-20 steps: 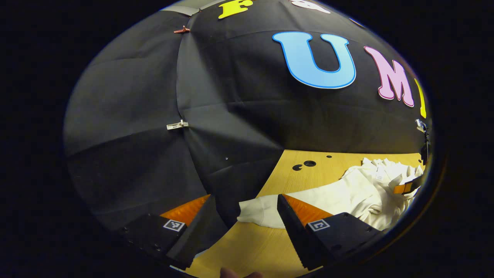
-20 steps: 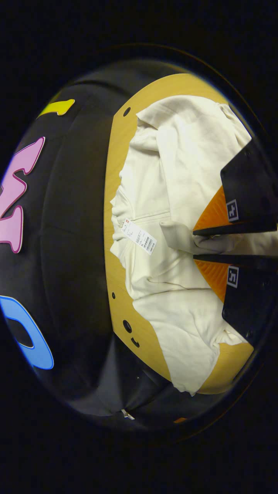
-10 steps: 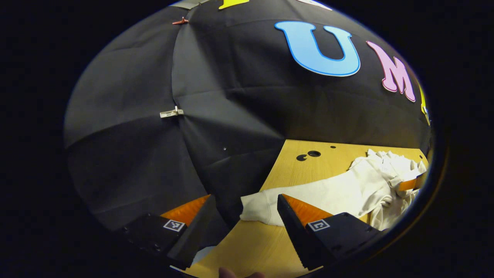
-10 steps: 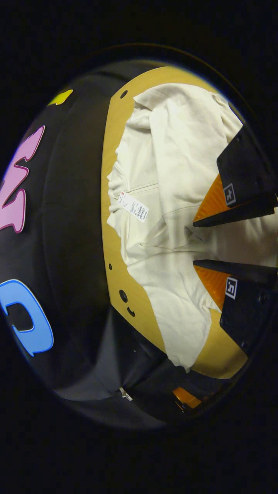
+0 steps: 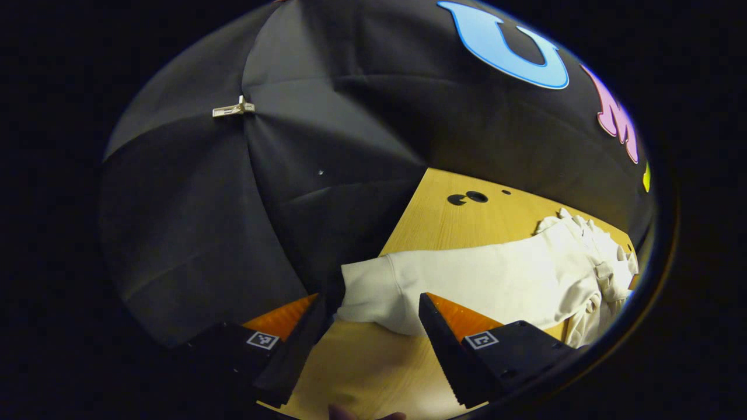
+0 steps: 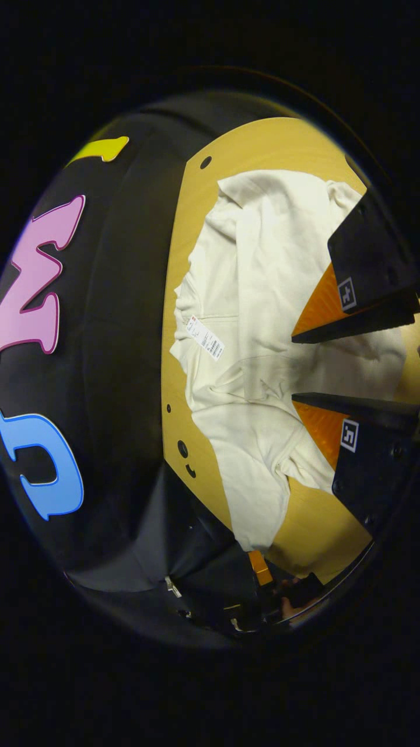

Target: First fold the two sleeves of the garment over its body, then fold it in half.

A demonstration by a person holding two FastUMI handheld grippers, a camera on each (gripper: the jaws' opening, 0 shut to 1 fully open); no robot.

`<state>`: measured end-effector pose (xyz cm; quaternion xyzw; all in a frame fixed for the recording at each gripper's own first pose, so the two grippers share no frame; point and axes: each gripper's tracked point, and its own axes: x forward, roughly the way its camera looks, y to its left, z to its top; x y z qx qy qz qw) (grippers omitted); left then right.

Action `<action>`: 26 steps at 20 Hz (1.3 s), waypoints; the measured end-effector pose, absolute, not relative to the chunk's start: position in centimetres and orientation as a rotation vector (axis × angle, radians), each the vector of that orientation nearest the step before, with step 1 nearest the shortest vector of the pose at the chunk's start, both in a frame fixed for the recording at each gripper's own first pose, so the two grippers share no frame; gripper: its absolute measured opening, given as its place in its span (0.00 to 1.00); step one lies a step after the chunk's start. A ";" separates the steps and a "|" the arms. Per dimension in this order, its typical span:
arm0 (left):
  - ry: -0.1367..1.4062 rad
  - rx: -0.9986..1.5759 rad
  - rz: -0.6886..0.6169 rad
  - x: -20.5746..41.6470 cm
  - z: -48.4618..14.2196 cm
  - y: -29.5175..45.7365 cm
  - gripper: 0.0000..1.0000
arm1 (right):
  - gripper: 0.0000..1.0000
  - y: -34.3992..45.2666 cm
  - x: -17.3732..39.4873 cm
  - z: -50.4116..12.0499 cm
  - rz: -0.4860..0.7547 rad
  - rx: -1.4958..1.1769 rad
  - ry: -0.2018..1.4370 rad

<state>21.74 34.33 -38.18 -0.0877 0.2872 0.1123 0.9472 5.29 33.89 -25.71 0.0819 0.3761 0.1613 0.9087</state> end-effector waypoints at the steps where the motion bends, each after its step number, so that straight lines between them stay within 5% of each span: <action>1: 0.607 -0.191 0.239 21.8 -38.9 34.4 0.99 | 0.52 33.3 5.0 -25.6 0.331 0.166 0.778; 15: 0.742 -0.295 0.220 22.3 -40.8 34.4 0.93 | 0.52 28.5 2.4 -24.9 0.302 0.174 0.784; 17: 0.751 -0.346 0.243 22.2 -40.7 34.8 0.81 | 0.52 28.0 1.9 -24.9 0.299 0.177 0.784; 22: 0.677 -0.441 0.290 21.9 -40.2 37.2 0.11 | 0.52 26.5 0.8 -25.1 0.299 0.182 0.781; 26: 0.642 -0.391 0.288 21.8 -39.0 37.0 0.07 | 0.52 24.5 -0.1 -25.1 0.287 0.182 0.776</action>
